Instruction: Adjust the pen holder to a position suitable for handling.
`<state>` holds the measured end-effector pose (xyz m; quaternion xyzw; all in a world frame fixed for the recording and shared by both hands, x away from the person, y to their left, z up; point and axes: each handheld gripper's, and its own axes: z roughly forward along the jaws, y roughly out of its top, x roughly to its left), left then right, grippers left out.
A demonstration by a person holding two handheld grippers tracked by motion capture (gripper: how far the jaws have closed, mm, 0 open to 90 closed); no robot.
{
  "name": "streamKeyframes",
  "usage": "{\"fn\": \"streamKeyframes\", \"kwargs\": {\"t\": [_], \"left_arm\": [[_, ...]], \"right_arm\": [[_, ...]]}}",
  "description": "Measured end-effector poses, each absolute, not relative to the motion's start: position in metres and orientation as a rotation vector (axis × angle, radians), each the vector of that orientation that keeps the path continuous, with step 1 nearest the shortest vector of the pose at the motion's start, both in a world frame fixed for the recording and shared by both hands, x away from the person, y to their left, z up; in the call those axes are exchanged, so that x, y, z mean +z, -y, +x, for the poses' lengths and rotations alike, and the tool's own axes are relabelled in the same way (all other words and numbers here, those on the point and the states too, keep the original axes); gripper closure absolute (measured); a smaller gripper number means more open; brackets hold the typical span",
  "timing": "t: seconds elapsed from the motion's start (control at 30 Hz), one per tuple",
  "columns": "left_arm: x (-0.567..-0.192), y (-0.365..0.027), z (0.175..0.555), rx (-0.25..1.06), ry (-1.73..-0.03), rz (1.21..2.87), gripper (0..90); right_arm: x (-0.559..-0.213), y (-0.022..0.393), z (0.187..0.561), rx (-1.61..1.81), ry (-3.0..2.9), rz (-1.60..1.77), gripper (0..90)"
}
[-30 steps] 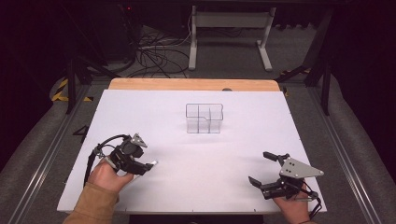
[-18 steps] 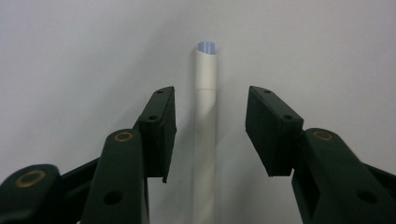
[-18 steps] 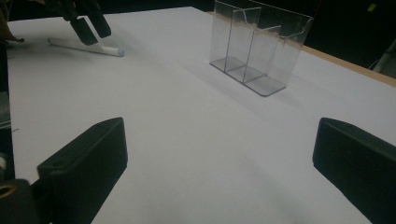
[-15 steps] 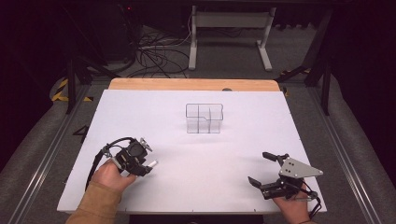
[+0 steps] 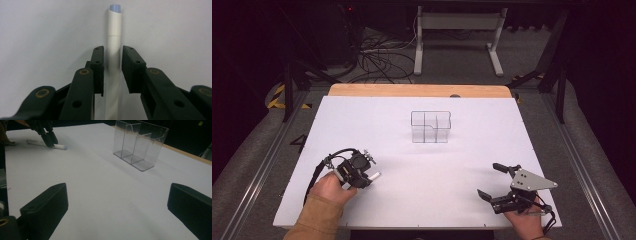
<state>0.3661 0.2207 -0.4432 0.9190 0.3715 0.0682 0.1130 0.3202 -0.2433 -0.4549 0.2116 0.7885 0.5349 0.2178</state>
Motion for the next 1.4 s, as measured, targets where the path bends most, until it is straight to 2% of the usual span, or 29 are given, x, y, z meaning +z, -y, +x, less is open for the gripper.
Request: {"fn": "streamKeyframes", "kwargs": {"t": [0.23, 0.7, 1.0, 1.4], "left_arm": [[-0.446, -0.219, 0.366, 0.201, -1.082, 2.738, 77.5], [-0.445, -0.22, 0.366, 0.206, -1.096, 2.739, 78.5], [-0.431, -0.224, 0.361, 0.248, -1.074, 2.655, 78.6], [-0.421, -0.224, 0.356, 0.279, -1.042, 2.628, 78.6]], "right_arm": [[-0.455, 0.243, 0.32, 1.484, -2.187, 0.584, 3.4], [-0.455, 0.243, 0.32, 1.481, -2.188, 0.582, 3.4], [-0.455, 0.243, 0.32, 1.481, -2.187, 0.583, 3.4], [-0.455, 0.243, 0.32, 1.479, -2.187, 0.582, 3.4]]}}
